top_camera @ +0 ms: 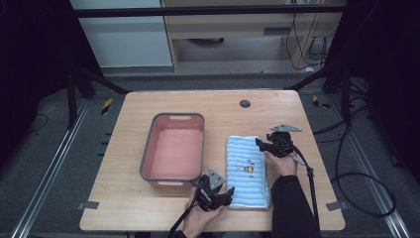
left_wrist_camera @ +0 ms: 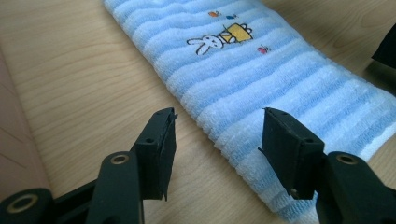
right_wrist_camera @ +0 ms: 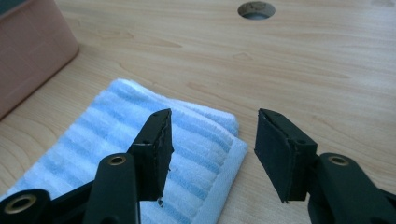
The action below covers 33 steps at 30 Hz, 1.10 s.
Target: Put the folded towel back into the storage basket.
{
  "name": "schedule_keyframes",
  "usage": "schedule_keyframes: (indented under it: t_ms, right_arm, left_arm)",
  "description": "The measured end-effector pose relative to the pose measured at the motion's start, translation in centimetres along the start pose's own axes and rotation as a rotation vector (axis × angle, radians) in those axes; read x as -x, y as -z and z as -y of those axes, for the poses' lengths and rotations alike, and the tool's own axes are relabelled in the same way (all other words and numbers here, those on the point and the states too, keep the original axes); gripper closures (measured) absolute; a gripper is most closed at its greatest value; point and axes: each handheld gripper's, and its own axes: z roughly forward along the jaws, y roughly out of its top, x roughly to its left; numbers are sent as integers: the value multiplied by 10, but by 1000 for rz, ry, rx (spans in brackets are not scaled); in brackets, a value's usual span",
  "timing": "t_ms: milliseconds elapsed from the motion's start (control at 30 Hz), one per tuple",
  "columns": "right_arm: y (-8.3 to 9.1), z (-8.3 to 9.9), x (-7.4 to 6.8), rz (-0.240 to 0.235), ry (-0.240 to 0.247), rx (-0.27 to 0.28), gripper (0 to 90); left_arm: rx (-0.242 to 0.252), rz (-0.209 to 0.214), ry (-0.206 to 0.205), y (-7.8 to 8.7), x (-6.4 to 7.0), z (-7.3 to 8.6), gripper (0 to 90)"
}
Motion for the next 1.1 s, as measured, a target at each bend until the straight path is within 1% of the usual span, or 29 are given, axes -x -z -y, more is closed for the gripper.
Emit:
schedule_keyframes:
  t_ms: [33,100,167,233,267,300,400,500,600,633,700,767,800,933,1033,1100]
  right_arm:
    - [-1,1,0,0,2,-5,464]
    - [-3,2,-1,-1,6,-4,465]
    - [-7,5,-2,-10,-1,-10,470]
    - [-8,6,-2,-9,1,-13,472]
    - [-8,7,-2,-9,-6,-18,474]
    - [-10,7,-1,-8,-1,-22,477]
    - [-12,9,-1,-14,-6,-31,480]
    - [-17,12,-1,-19,-10,-56,484]
    - [-18,14,1,-21,-15,-60,490]
    - [-19,15,2,-26,-26,-68,494]
    - [-20,16,2,-27,-24,-69,496]
    - [-22,17,2,-42,-27,-80,496]
    - [-24,18,2,-36,-19,-82,498]
    - [-25,19,2,-42,-26,-87,509]
    - [-26,19,2,-40,-20,-92,510]
    - [-28,20,2,-42,-29,-101,520]
  left_arm:
    - [-7,0,-4,-1,1,1,445]
    - [-3,6,-1,-2,2,1,447]
    - [-7,9,-3,-3,4,2,451]
    - [-10,4,-6,-4,5,2,451]
    - [-13,5,-5,-5,6,3,455]
    - [-14,6,-4,-5,6,3,457]
    - [-22,8,-4,-8,7,4,471]
    - [-39,16,15,-12,8,7,504]
    - [-44,23,25,-13,8,7,530]
    - [-47,24,28,-13,8,7,555]
    - [-52,27,32,-14,8,7,564]
    - [-51,27,36,-15,9,8,585]
    - [-51,27,37,-15,9,8,591]
    - [-51,31,49,-16,9,9,616]
    - [-52,35,54,-17,9,8,630]
    - [-53,34,53,-17,10,8,647]
